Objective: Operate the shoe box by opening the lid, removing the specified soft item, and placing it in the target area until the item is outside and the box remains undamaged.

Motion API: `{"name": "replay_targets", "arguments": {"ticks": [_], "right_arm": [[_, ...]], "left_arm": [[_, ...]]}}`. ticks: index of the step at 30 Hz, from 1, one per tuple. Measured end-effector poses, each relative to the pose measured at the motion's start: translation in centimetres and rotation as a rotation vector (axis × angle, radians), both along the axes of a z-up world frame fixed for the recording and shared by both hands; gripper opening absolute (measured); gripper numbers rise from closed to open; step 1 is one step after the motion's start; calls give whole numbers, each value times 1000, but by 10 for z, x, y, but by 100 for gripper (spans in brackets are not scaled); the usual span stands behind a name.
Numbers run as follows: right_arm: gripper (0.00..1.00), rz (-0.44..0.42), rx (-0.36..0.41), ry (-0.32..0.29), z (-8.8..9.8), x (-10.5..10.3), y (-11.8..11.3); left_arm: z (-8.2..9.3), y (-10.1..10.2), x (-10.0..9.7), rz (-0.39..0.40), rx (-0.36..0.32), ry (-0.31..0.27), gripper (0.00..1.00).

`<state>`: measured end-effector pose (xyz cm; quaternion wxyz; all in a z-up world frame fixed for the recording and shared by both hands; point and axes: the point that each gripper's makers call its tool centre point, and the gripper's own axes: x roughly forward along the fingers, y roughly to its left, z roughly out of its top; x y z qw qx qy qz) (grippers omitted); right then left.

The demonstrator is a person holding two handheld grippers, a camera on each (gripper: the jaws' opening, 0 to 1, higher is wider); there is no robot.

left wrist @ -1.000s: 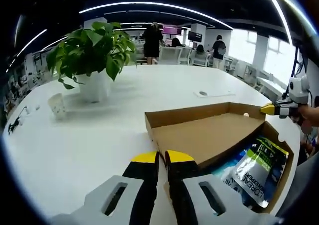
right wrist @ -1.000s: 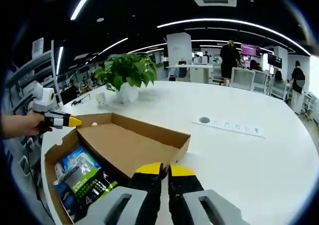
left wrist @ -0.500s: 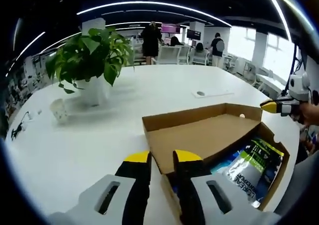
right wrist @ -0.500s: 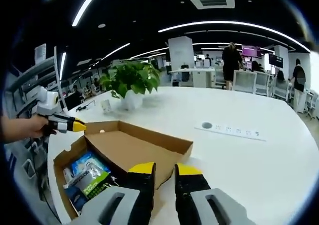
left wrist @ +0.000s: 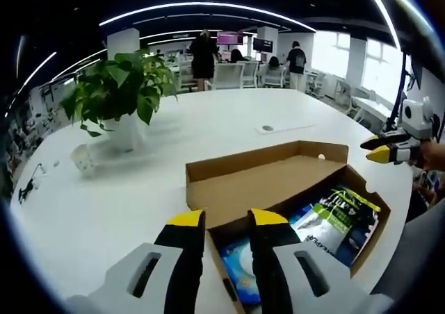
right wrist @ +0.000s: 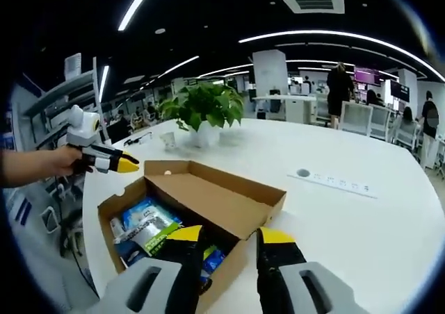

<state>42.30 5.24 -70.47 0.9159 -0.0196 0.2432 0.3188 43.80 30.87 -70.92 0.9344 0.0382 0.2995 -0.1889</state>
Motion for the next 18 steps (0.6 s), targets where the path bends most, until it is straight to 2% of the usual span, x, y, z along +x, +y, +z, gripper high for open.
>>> {"name": "replay_targets", "arguments": {"ticks": [6, 9, 11, 16, 18], "right_arm": [[30, 33, -24, -8, 2, -18, -1], [31, 42, -24, -11, 5, -25, -1], [32, 45, -23, -8, 6, -31, -1], [32, 54, -29, -9, 5, -44, -2], [33, 56, -31, -9, 4, -49, -2]], "left_arm": [[-1, -15, -14, -17, -43, 8, 27], [-8, -23, -24, -42, -50, 48, 29], [-11, -27, -28, -50, -53, 54, 31], [-22, -43, -42, -85, -106, 119, 35], [-24, -48, -46, -99, -127, 129, 36]]}}
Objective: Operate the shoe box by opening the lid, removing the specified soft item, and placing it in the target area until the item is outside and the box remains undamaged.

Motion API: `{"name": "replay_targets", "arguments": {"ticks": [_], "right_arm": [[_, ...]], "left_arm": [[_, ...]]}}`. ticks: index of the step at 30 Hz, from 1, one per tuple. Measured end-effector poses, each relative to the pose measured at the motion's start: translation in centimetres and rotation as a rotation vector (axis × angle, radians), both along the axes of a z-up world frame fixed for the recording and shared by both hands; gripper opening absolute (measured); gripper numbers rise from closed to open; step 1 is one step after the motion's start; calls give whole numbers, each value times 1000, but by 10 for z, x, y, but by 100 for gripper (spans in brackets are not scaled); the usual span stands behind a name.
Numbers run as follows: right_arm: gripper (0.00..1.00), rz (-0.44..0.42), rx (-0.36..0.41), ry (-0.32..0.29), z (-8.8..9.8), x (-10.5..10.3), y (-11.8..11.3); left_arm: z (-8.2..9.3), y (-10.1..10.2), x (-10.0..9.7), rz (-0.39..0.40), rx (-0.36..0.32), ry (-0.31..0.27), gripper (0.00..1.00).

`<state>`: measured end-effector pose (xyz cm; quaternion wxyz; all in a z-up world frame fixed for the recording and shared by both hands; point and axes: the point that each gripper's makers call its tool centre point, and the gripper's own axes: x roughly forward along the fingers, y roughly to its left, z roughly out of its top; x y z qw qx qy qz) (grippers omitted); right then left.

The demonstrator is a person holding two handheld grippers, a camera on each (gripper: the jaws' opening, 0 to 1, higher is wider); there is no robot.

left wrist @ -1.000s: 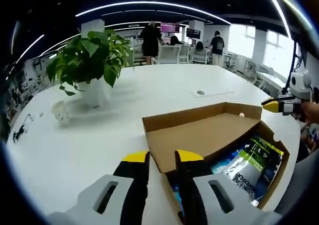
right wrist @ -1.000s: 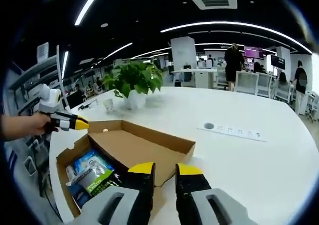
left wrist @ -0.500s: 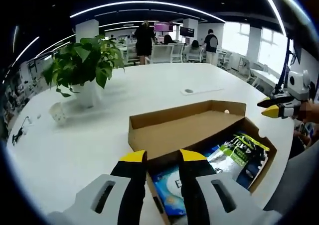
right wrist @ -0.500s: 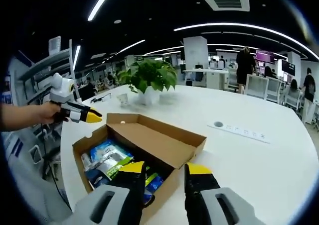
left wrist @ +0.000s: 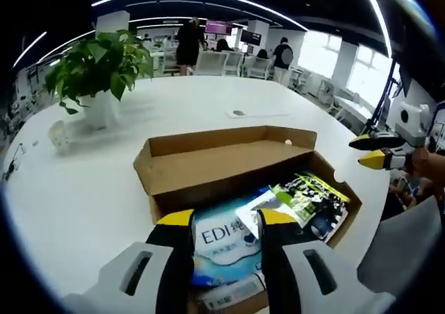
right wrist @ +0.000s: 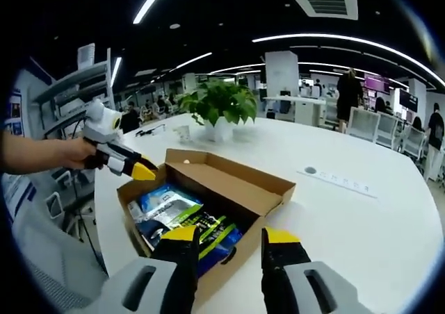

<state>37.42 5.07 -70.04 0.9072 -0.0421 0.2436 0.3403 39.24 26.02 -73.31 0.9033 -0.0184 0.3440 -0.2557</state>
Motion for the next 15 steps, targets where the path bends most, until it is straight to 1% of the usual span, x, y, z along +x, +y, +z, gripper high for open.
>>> {"name": "replay_targets", "arguments": {"ticks": [4, 6, 9, 12, 15], "right_arm": [[34, 5, 4, 2, 0, -10, 0], [35, 18, -8, -6, -1, -14, 1], [37, 34, -28, -16, -3, -20, 1], [38, 38, -36, -16, -4, -26, 0], [39, 44, -32, -9, -6, -32, 1]], "left_arm": [[-7, -9, -7, -21, -36, 39, 38], [-8, -12, -9, -26, -42, 45, 39], [-12, -18, -12, -36, -78, 71, 41], [-15, -20, -13, -41, -81, 81, 42], [-21, -24, -18, -51, -90, 114, 44]]}}
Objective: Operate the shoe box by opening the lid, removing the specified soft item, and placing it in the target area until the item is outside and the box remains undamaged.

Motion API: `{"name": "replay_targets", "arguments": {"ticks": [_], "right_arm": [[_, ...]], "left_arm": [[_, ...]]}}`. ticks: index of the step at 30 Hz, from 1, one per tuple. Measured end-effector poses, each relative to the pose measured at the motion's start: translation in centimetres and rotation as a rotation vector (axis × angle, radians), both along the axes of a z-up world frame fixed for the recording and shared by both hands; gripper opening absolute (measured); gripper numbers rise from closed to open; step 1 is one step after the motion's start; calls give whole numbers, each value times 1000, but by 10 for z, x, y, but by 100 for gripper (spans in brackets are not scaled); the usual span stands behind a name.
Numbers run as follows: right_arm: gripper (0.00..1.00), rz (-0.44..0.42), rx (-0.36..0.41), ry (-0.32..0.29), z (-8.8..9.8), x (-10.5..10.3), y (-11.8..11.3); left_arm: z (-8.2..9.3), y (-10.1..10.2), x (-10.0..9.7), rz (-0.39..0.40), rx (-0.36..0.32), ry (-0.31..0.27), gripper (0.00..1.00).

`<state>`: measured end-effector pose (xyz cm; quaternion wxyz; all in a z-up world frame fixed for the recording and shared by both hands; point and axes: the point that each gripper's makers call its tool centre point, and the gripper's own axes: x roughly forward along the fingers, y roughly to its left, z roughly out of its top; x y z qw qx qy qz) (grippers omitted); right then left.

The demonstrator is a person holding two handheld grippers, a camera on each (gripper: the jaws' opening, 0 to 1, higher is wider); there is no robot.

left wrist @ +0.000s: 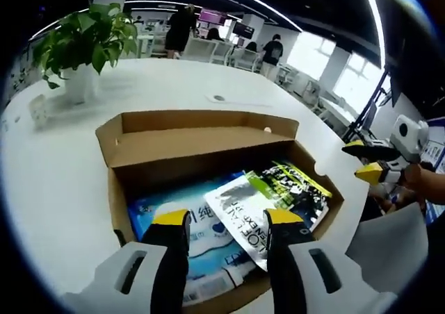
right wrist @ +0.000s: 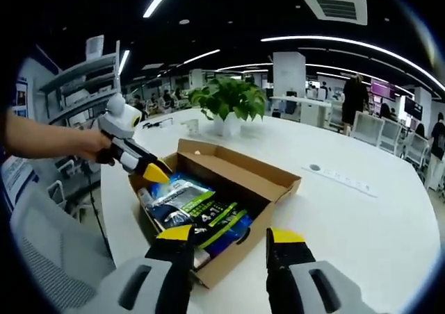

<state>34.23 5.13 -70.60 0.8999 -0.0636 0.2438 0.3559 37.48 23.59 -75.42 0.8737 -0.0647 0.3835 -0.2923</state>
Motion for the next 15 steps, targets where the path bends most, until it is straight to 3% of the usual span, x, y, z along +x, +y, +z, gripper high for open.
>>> {"name": "replay_targets", "arguments": {"ticks": [8, 12, 15], "right_arm": [[39, 20, 43, -3, 1, -9, 3], [40, 24, 45, -10, 1, -11, 1], [39, 22, 51, -10, 1, -12, 0]], "left_arm": [[-14, -11, -7, 6, -39, 104, 46], [-18, -13, -8, 6, -40, 124, 47], [-20, -17, -8, 14, -85, 160, 47]]}}
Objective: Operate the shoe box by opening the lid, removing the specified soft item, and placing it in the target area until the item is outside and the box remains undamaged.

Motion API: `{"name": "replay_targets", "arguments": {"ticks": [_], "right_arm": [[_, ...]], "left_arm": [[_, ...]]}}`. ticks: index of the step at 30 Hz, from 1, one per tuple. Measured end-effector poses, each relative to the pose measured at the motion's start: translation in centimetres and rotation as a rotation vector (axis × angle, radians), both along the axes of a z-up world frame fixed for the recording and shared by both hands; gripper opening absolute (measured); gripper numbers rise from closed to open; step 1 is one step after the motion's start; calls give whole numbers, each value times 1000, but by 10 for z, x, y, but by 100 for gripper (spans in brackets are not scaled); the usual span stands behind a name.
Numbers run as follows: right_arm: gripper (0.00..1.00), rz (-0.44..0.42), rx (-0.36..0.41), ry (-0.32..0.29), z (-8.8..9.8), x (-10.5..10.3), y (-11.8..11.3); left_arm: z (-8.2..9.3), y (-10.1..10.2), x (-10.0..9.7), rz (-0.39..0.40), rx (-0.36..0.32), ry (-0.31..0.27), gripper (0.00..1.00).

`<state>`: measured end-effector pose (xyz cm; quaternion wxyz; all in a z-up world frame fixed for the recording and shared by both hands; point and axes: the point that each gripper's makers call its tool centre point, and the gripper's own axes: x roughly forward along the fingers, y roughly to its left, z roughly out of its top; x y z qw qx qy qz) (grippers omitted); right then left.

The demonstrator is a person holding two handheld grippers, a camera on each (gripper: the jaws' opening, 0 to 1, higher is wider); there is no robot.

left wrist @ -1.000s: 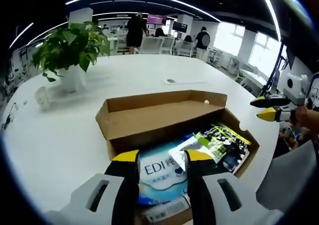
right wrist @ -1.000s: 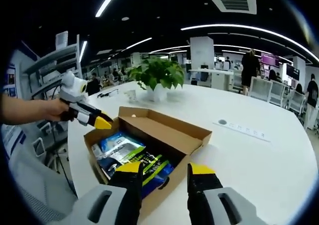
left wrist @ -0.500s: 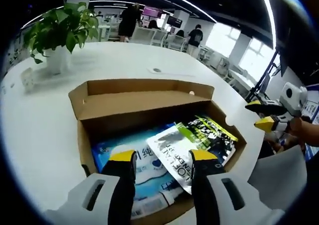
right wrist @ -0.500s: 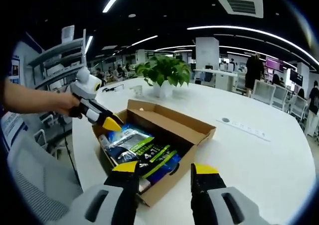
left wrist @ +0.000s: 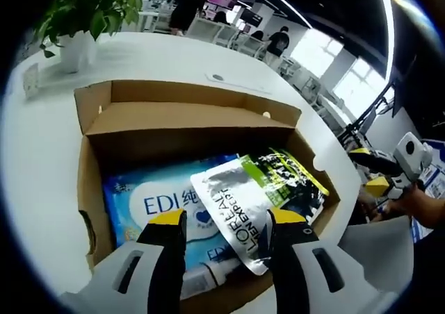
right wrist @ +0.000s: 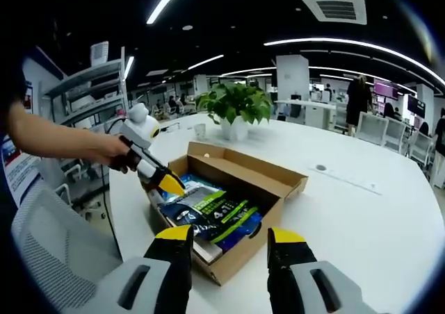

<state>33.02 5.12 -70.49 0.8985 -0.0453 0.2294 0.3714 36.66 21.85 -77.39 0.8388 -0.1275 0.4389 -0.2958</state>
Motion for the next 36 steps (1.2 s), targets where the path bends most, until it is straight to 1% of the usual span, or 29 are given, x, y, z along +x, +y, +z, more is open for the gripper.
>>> {"name": "replay_targets", "arguments": {"ticks": [2, 4, 9, 10, 11, 12, 14, 16, 18, 24, 29, 36], "right_arm": [[39, 0, 6, 1, 0, 0, 0], [39, 8, 30, 7, 0, -2, 2], [39, 20, 43, 18, 0, -5, 6], [39, 21, 44, 19, 0, -6, 7], [39, 21, 43, 20, 0, -6, 7], [39, 20, 44, 20, 0, -6, 7], [38, 20, 48, 26, -1, -7, 8], [38, 21, 48, 29, -2, -8, 8], [38, 20, 47, 31, -4, -8, 8], [38, 14, 50, 45, -9, -10, 9], [38, 15, 49, 52, -10, -12, 9], [38, 20, 54, 59, -11, -13, 11]], "left_arm": [[-1, -3, 0, 15, -31, 25, 46], [-1, -7, -1, 17, -64, 54, 44], [-5, -14, -3, 37, -115, 117, 42], [-6, -16, -4, 36, -125, 129, 40], [-7, -18, -6, 41, -143, 159, 39], [-7, -19, -9, 40, -152, 176, 35], [-10, -17, -8, 44, -148, 178, 32], [-10, -17, -9, 48, -146, 186, 25], [-8, -16, -9, 51, -154, 187, 24], [-5, -16, -9, 44, -136, 164, 19], [-3, -13, -8, 39, -116, 150, 8], [-1, -10, -8, 22, -92, 137, 2]]}}
